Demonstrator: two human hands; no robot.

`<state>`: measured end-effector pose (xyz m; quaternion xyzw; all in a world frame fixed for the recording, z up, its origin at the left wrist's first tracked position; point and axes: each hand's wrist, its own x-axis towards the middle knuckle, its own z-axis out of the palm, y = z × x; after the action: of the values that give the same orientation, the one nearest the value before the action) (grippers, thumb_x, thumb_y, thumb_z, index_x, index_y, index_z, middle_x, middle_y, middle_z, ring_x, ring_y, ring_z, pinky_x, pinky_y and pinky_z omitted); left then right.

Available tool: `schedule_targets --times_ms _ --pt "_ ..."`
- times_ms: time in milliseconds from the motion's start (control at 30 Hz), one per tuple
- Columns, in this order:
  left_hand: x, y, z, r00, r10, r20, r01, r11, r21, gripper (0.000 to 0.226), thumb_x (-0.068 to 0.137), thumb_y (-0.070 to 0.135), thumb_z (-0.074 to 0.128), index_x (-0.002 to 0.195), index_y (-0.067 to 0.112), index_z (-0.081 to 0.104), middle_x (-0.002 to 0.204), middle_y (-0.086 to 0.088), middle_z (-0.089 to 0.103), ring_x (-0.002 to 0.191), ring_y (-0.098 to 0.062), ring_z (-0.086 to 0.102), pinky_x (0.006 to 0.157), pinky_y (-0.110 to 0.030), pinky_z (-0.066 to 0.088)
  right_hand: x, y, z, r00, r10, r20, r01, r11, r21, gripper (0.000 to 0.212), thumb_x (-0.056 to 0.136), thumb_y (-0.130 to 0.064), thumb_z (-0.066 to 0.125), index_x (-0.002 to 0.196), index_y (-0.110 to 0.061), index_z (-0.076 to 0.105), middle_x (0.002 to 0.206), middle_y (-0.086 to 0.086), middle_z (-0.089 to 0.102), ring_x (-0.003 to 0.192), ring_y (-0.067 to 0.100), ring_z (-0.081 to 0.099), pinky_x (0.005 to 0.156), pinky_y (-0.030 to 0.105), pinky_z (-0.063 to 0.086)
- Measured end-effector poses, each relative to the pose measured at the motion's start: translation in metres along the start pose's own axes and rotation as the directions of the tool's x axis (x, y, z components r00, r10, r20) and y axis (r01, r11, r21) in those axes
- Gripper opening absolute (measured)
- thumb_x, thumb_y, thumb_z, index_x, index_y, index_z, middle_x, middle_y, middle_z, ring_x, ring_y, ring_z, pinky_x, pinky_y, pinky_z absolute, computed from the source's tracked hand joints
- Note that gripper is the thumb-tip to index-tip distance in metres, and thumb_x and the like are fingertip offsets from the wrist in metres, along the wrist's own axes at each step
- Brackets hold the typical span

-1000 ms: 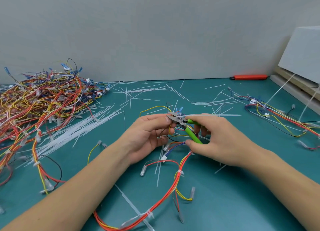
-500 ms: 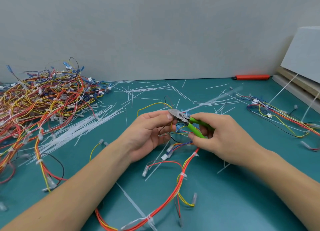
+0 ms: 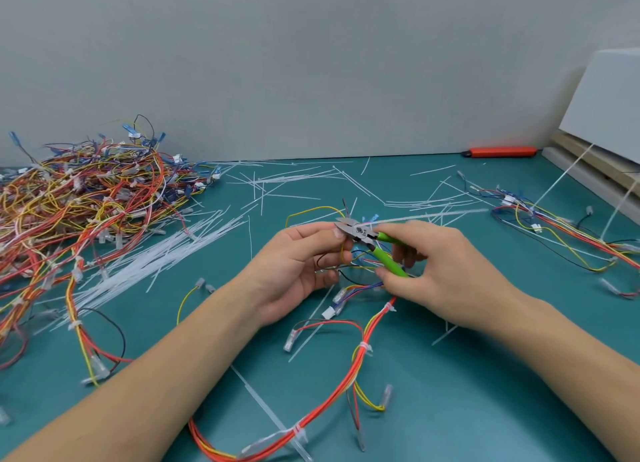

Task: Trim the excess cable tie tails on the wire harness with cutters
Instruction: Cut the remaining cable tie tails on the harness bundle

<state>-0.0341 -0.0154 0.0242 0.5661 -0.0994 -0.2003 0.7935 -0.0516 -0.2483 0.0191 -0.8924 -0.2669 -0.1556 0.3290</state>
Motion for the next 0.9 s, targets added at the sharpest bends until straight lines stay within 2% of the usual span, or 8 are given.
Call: schedule_targets --times_ms 67,133,333,467,567,700,800,900 --pt "0.0003 0.0006 0.0001 1.000 -0.003 -0.007 0.003 1.000 0.002 0.011 0.086 0.021 0.070 0.094 0.017 0.076 0.086 0.001 0.070 0.074 -0.010 0.067 0.058 -0.022 0.048 -0.0001 0.0033 -0.0010 1.000 0.013 -0.015 -0.013 0.999 0.029 0.037 0.085 -0.030 0.080 0.120 -0.039 0.069 0.075 -0.009 0.056 0.067 0.013 0.053 0.064 0.025 0.045" --pt "0.0002 0.0012 0.0000 1.000 -0.001 -0.004 0.001 1.000 0.002 0.009 0.086 0.021 0.069 0.092 0.018 0.076 0.086 0.001 0.070 0.075 -0.010 0.067 0.059 -0.022 0.049 0.0001 0.0049 -0.0023 1.000 0.016 -0.027 -0.016 1.000 0.007 0.036 0.084 -0.034 0.079 0.119 -0.039 0.069 0.076 -0.011 0.056 0.067 0.013 0.052 0.062 0.022 0.041" --pt "-0.0001 -0.0012 0.0018 1.000 -0.005 -0.013 0.005 1.000 0.016 0.009 0.083 0.023 0.070 0.087 0.019 0.078 0.085 0.001 0.071 0.073 -0.009 0.067 0.059 -0.021 0.050 -0.0007 -0.0029 0.0020 1.000 0.000 -0.013 0.000 0.999 -0.044 0.055 0.079 -0.043 0.074 0.132 -0.034 0.063 0.095 -0.017 0.059 0.091 0.008 0.059 0.088 0.032 0.051" --pt "0.0000 -0.0017 0.0026 1.000 -0.005 -0.018 0.005 1.000 0.021 0.009 0.081 0.024 0.071 0.082 0.020 0.079 0.084 0.002 0.070 0.072 -0.008 0.067 0.059 -0.021 0.050 -0.0005 -0.0028 -0.0005 1.000 -0.005 0.005 0.005 0.998 -0.057 0.057 0.080 -0.042 0.076 0.135 -0.034 0.063 0.099 -0.018 0.060 0.097 0.008 0.060 0.093 0.035 0.051" --pt "0.0004 -0.0018 0.0024 1.000 -0.006 -0.016 0.006 1.000 0.019 0.008 0.082 0.024 0.071 0.081 0.020 0.078 0.084 0.001 0.070 0.072 -0.008 0.067 0.059 -0.021 0.049 0.0002 -0.0028 -0.0002 1.000 0.001 0.009 0.000 0.998 -0.064 0.053 0.082 -0.039 0.079 0.133 -0.035 0.064 0.093 -0.016 0.061 0.092 0.009 0.060 0.088 0.032 0.051" --pt "0.0003 -0.0016 0.0006 1.000 -0.006 -0.015 0.006 1.000 0.013 0.007 0.084 0.025 0.071 0.083 0.020 0.077 0.083 0.002 0.069 0.072 -0.009 0.067 0.059 -0.022 0.049 0.0002 0.0006 -0.0034 0.999 0.021 0.032 -0.020 1.000 -0.023 0.023 0.084 -0.041 0.074 0.105 -0.035 0.069 0.071 -0.005 0.054 0.065 0.014 0.050 0.064 0.033 0.047" --pt "0.0005 -0.0009 -0.0008 1.000 -0.001 0.001 0.001 1.000 0.024 0.005 0.087 0.023 0.074 0.084 0.021 0.077 0.082 0.003 0.068 0.072 -0.008 0.066 0.060 -0.022 0.049 0.0012 0.0025 -0.0048 1.000 0.018 0.007 -0.017 1.000 -0.015 0.031 0.082 -0.047 0.070 0.112 -0.038 0.069 0.075 -0.006 0.055 0.069 0.016 0.053 0.064 0.030 0.046" --pt "0.0013 -0.0019 -0.0004 1.000 -0.006 0.000 0.006 1.000 0.024 0.008 0.086 0.023 0.071 0.086 0.020 0.078 0.083 0.003 0.069 0.072 -0.008 0.066 0.060 -0.021 0.049 0.0005 0.0004 -0.0016 1.000 0.000 0.017 0.001 1.000 -0.027 0.049 0.080 -0.048 0.070 0.128 -0.039 0.065 0.090 -0.015 0.061 0.085 0.012 0.059 0.079 0.026 0.050"
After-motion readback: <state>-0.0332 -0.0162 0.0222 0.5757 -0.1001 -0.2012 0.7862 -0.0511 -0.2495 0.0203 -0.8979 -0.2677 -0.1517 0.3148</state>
